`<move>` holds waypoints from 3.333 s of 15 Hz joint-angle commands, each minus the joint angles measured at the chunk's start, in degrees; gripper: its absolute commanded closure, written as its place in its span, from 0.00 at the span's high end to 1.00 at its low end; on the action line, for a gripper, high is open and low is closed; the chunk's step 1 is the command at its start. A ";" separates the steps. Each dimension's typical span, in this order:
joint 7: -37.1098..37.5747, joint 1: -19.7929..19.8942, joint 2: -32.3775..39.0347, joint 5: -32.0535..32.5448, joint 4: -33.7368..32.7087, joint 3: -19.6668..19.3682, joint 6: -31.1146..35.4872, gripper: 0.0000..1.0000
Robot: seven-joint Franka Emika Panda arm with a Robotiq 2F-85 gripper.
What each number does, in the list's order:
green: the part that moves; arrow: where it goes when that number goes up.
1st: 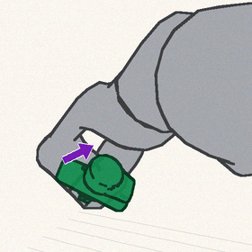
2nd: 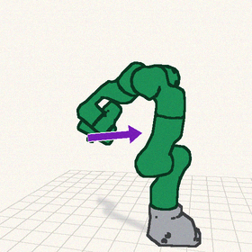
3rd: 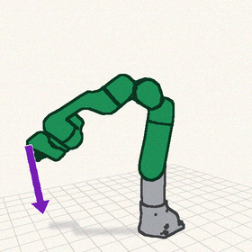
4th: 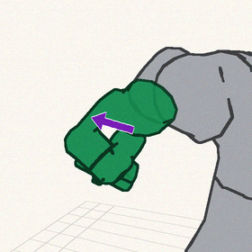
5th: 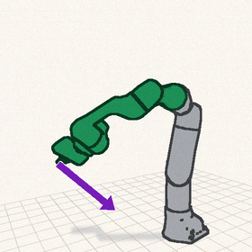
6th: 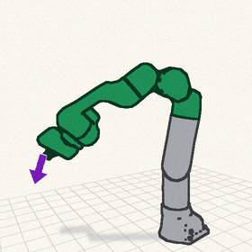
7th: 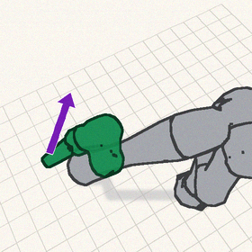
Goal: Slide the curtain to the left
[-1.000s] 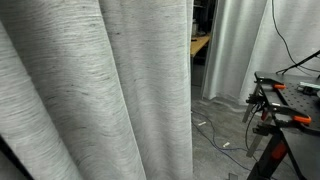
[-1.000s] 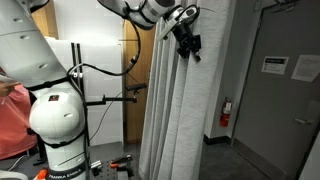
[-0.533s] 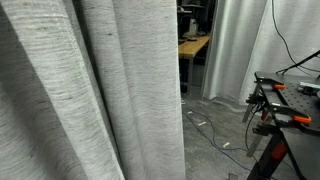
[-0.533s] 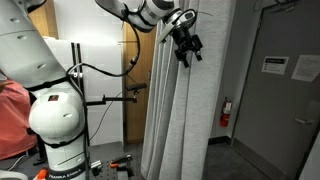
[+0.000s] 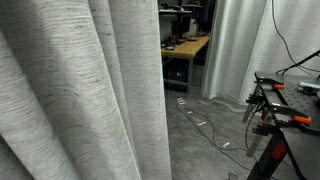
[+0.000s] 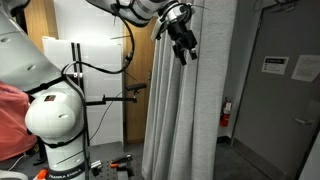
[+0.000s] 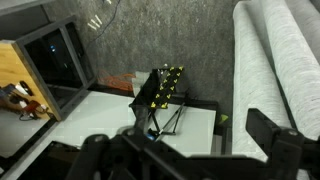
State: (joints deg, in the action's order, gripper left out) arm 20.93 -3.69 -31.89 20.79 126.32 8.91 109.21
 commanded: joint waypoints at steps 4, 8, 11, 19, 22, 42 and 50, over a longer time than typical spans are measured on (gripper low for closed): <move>2.13 3.04 -9.78 -7.84 4.95 -2.47 -2.79 1.00; 0.42 3.90 -13.17 -13.11 5.94 -5.48 -2.39 1.00; 0.57 6.37 -15.34 -13.25 5.92 -6.57 -3.15 1.00; -6.67 11.21 -9.47 -9.40 1.57 -8.61 -12.63 1.00; -9.15 10.54 -7.27 -10.07 2.97 -9.74 -11.30 1.00; -7.89 9.34 -1.22 -16.69 11.82 -8.84 8.25 1.00; -8.41 9.92 -0.79 -15.44 11.51 -8.57 7.00 1.00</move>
State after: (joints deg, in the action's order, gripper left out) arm 12.57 6.17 -32.71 5.39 137.92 0.30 116.30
